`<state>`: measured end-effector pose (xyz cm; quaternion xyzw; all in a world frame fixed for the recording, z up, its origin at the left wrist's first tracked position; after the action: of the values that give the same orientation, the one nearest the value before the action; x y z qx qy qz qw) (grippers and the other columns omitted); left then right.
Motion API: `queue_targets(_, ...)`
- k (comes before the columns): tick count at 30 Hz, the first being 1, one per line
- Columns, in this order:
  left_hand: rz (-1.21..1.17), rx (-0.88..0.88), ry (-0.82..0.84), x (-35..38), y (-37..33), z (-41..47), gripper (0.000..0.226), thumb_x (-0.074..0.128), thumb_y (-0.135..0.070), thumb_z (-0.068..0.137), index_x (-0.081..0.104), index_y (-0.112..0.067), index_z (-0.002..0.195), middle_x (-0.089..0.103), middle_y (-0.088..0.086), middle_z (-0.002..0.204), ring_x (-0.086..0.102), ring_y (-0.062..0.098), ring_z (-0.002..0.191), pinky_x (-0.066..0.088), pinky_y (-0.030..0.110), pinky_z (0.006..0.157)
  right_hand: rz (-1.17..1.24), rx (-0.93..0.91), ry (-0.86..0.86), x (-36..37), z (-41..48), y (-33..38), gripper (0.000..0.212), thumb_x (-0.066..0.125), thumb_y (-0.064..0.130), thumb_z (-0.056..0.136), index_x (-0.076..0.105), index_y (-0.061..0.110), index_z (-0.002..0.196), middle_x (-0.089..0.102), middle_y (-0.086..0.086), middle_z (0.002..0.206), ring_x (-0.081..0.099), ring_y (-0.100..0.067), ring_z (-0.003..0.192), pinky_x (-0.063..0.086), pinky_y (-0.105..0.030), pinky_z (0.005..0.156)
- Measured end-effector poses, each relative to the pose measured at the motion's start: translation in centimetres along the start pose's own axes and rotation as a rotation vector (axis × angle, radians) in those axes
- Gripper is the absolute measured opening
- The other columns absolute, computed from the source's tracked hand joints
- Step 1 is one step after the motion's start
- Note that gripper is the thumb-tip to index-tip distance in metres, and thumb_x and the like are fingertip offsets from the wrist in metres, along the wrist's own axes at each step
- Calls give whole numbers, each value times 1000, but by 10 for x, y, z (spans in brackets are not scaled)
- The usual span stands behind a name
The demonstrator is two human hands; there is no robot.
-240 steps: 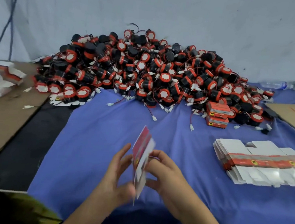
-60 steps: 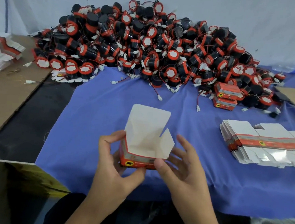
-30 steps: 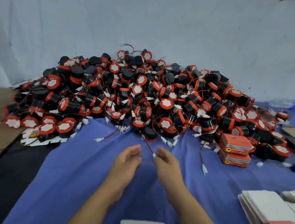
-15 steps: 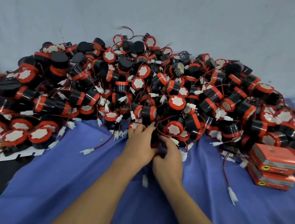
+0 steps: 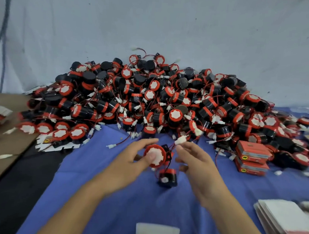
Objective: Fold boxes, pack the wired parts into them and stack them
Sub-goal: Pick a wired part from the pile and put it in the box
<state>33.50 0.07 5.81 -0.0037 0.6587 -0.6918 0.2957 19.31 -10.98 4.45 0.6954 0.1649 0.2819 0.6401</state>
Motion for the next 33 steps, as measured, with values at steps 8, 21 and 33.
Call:
queue_targets(8,-73,11,32,26,-35,-35,46,77,-36,85,57,-36,126,64,-20,113,64,-4,97,53,15,84,125,71,11,1,-40,12,7,62,9,99,58,9,94,59,-4,79,60,-15,67,55,-26,69)
queue_targets(21,-205,-115,-289,-7,-42,-4,46,75,-37,90,48,-28,126,58,-7,119,64,12,100,56,27,79,-820,-4,56,-14,-5,-41,55,78,28,87,56,24,137,61,-5,120,61,-27,111,52,-43,95)
queue_targets(33,-147,-25,-213,-12,-70,-67,46,80,-37,80,67,-26,122,70,-13,116,65,3,106,52,21,91,244,-82,139,0,-67,48,29,70,5,84,76,24,105,67,2,96,65,-12,74,53,-29,70)
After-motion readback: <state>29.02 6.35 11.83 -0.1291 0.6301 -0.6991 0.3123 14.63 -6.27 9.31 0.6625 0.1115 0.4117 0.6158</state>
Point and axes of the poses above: each hand's wrist, its own z-axis towards the middle knuckle, its own x-axis out of the palm, y = z × x, the point moved 9 cm from there along z, towards the middle knuckle
